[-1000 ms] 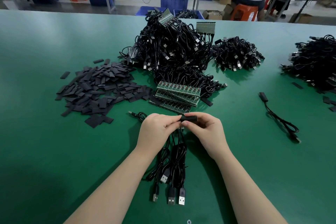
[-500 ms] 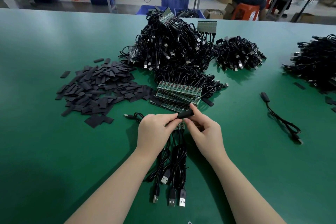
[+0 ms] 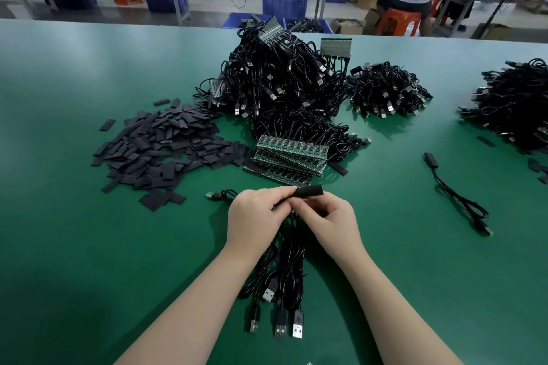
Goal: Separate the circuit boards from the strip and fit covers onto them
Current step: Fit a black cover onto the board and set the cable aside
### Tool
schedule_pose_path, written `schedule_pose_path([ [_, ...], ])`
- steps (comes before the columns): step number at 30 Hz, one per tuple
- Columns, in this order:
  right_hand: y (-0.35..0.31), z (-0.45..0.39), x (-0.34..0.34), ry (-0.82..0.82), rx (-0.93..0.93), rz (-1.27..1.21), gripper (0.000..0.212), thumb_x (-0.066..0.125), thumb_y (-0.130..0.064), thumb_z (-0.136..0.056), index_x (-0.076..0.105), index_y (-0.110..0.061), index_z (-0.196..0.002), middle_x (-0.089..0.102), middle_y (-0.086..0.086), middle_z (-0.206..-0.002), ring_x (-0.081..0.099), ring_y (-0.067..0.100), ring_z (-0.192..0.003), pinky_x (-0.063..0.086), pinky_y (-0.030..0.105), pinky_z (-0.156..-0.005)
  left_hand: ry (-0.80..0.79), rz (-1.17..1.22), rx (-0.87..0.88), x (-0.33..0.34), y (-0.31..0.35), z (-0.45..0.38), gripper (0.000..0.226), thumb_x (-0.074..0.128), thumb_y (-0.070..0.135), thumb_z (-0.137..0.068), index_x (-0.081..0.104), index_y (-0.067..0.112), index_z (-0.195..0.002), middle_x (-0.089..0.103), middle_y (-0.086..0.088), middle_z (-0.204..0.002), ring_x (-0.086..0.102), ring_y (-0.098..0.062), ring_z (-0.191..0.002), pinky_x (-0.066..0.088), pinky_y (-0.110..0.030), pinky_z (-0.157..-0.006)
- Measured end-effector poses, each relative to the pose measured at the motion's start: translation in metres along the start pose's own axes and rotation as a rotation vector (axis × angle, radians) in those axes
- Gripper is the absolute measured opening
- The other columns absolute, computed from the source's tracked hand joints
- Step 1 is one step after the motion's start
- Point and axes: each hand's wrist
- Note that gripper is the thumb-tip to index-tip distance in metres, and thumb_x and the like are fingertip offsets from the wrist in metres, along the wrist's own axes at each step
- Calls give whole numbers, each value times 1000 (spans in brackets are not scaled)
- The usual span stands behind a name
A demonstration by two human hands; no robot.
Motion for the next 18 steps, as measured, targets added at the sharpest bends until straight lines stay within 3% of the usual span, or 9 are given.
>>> schedule_pose_path([
  [4, -1, -3, -5, 78, 62, -130, 16, 74, -19, -88, 75, -26, -74, 72, 2, -71, 61, 7, -63, 48, 20, -60, 25, -61, 114, 1, 2, -1, 34, 71, 32, -80, 73, 26, -113, 75, 11, -97, 64, -5, -83, 50, -34, -83],
  [7, -1, -6, -9, 221, 111, -304, 12, 72, -19, -90, 74, -17, -78, 71, -5, -70, 65, 3, -66, 49, 13, -62, 10, -175, 112, 4, -2, -2, 41, 75, 39, -81, 69, 28, -120, 70, 14, -112, 61, -3, -106, 32, -33, -102],
  [10, 0, -6, -11, 265, 155, -388, 11, 70, -24, -90, 75, -14, -88, 73, -6, -76, 67, 4, -67, 49, 13, -64, 17, -175, 119, 4, -4, -5, 12, 73, 34, -86, 75, 33, -97, 72, 19, -98, 63, -5, -104, 30, -29, -98],
  [14, 2, -4, -4, 143, 101, -114, 11, 70, -22, -91, 77, -30, -87, 76, -17, -86, 68, 0, -79, 50, 14, -70, -24, -148, 169, 4, -3, -3, 6, 73, 27, -86, 77, 27, -90, 74, 14, -85, 67, -8, -83, 47, -32, -83],
  [16, 3, -3, -2, 96, 59, 17, 16, 68, -21, -92, 75, -35, -90, 73, -26, -83, 62, -3, -72, 49, 16, -65, -35, -135, 157, 4, -3, -3, 8, 71, 26, -87, 77, 26, -92, 74, 12, -87, 67, -9, -83, 50, -36, -83],
  [18, 1, -2, -1, 82, 20, 68, 16, 67, -21, -93, 75, -34, -88, 72, -24, -77, 57, -5, -64, 45, 14, -60, 9, -90, 140, 3, -2, -4, 14, 66, 27, -90, 76, 25, -100, 74, 13, -93, 67, -7, -87, 49, -34, -86],
])
Point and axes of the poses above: each hand's wrist, its own z-axis away from the middle knuckle, its own x-axis out of the palm, y = z × x
